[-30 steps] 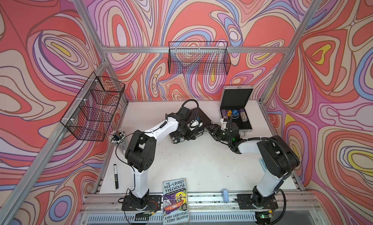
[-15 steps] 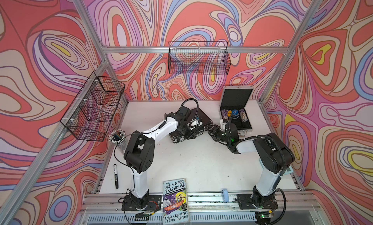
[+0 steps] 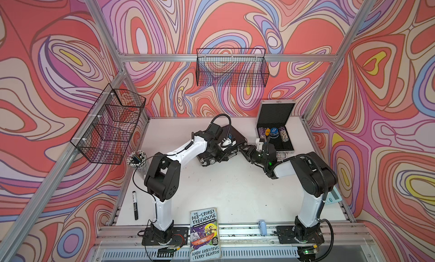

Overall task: Open the poker set cases
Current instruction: Pick up the poker set case from the center of the board, then open the fastener on the poker set case.

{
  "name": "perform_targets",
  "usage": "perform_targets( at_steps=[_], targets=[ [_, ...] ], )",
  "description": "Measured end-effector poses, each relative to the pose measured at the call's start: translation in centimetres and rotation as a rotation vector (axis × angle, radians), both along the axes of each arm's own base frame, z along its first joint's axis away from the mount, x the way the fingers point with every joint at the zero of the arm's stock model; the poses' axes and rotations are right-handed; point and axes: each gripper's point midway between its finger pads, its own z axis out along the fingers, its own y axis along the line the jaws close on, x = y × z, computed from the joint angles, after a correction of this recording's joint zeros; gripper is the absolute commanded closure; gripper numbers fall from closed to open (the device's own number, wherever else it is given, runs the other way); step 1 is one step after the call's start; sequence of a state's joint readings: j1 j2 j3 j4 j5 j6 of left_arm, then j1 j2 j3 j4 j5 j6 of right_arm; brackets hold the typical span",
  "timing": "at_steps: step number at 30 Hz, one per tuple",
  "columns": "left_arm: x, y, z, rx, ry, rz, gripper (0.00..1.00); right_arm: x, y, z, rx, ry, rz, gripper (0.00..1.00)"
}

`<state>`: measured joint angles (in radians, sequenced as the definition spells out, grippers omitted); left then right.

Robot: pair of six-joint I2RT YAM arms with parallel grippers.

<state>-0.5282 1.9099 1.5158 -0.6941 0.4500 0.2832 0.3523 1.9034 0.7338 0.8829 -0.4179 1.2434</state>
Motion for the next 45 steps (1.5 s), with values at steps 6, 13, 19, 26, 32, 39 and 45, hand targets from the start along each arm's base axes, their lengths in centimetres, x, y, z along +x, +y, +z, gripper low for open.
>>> perform_targets(
  at_steps=[6,13,19,26,32,39,45],
  targets=[
    [0.2,0.2,0.0,-0.001,0.0,0.012,1.0,0.1,-0.4,-0.1,-0.008,0.008,-0.013,0.71],
    [0.2,0.2,0.0,0.0,0.0,0.011,1.0,0.0,-0.4,0.3,-0.011,0.01,-0.014,0.71],
    [0.2,0.1,0.0,0.001,0.0,0.011,1.0,-0.2,-0.5,0.5,-0.016,0.022,-0.014,0.72],
    [0.1,0.1,0.0,0.004,-0.001,0.009,1.0,-0.4,-0.6,1.7,-0.026,0.01,-0.01,0.72],
    [-0.4,-0.1,-0.3,0.016,0.01,0.001,1.0,0.6,-0.1,4.4,-0.013,-0.058,0.002,0.71],
    [-0.8,-0.2,-0.5,0.022,0.02,-0.006,1.0,1.1,0.2,5.6,-0.014,-0.095,0.01,0.72],
    [-0.8,-0.2,-0.5,0.023,0.02,-0.006,1.0,1.2,0.2,5.6,-0.017,-0.097,0.01,0.72]
  ],
)
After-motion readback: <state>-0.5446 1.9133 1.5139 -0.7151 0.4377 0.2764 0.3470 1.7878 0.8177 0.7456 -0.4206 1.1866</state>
